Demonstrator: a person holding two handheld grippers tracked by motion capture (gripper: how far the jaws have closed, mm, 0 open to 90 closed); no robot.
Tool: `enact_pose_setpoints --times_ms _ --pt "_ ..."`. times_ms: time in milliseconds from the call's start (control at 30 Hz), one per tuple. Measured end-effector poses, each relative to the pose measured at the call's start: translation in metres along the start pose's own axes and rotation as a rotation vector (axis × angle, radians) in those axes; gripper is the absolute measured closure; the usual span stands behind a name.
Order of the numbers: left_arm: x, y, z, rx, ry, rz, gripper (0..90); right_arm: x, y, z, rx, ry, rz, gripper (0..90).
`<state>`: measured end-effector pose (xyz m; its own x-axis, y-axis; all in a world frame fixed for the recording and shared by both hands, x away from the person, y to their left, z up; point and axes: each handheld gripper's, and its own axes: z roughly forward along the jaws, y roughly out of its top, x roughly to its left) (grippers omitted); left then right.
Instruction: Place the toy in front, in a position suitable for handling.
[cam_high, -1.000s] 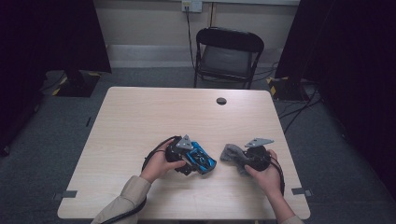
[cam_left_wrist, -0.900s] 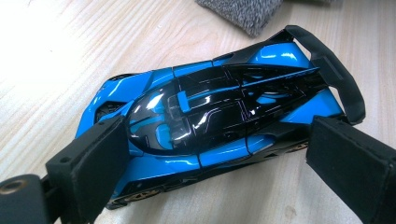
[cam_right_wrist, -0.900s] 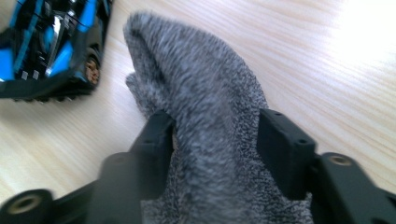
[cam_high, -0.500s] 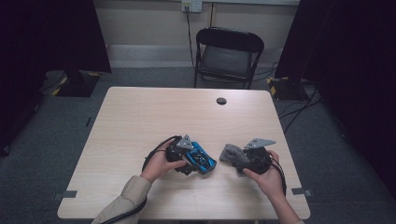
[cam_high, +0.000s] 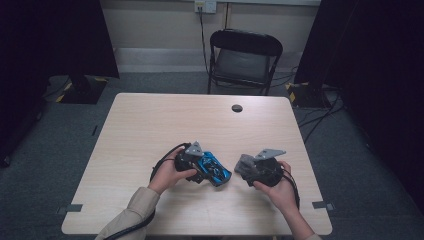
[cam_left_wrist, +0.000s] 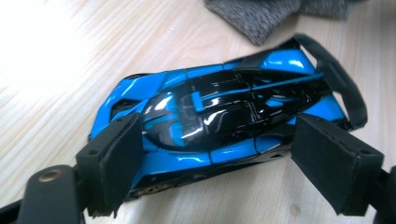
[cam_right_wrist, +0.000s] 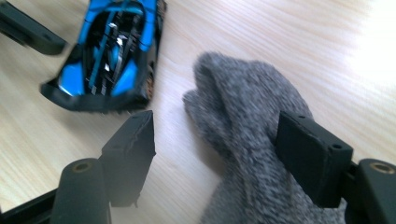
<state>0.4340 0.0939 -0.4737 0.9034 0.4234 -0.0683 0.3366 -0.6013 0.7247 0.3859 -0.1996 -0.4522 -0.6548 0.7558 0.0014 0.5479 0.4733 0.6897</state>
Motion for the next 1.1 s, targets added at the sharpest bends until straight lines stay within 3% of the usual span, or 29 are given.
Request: enact_pose_setpoints --times_ms 167,233,300,367,433,533,667,767,867,967,1067,1100 --pt "0.01 -0.001 -0.005 0.011 -0.008 0.013 16.0 -0.009 -0.01 0.003 0.026 -0.014 0.014 28.4" --pt "0.014 -0.002 -0.005 0.004 -0.013 -0.009 15.7 -0.011 -0.014 0.007 0.041 -0.021 0.017 31.0" --pt "0.015 -0.003 -0.002 0.008 -0.014 -0.017 15.9 -0.013 -0.018 0.011 0.059 -0.027 0.015 36.7" --pt "0.014 -0.003 -0.001 0.004 -0.019 0.001 15.5 -0.014 -0.021 0.012 0.052 -0.047 -0.003 47.6" --pt "0.013 -0.003 0.0 -0.004 -0.032 -0.008 15.6 -0.016 -0.021 0.01 0.048 -0.062 -0.006 62.3" --pt "0.015 -0.003 -0.001 -0.007 -0.023 -0.007 16.1 -0.018 -0.021 0.008 0.059 -0.06 -0.003 73.2" --pt "0.017 -0.002 -0.007 -0.03 -0.01 -0.016 16.2 -0.016 -0.018 0.003 0.042 -0.056 -0.001 77.5" --pt "0.021 0.001 -0.015 -0.053 0.016 -0.022 16.2 -0.012 -0.013 -0.006 -0.008 -0.011 0.012 77.7" --pt "0.026 0.004 -0.017 -0.047 0.039 -0.041 16.0 0.0 -0.003 -0.015 -0.022 0.032 -0.027 77.5" --pt "0.027 0.007 -0.015 -0.036 0.044 -0.027 16.1 0.007 0.001 -0.015 -0.01 -0.007 -0.047 77.3" --pt "0.029 0.007 -0.012 -0.045 0.04 -0.037 16.3 -0.004 -0.003 -0.009 0.009 -0.057 -0.038 77.1" --pt "0.031 0.006 -0.01 -0.045 0.033 -0.033 16.3 -0.009 -0.006 -0.007 0.008 -0.054 -0.019 77.1"
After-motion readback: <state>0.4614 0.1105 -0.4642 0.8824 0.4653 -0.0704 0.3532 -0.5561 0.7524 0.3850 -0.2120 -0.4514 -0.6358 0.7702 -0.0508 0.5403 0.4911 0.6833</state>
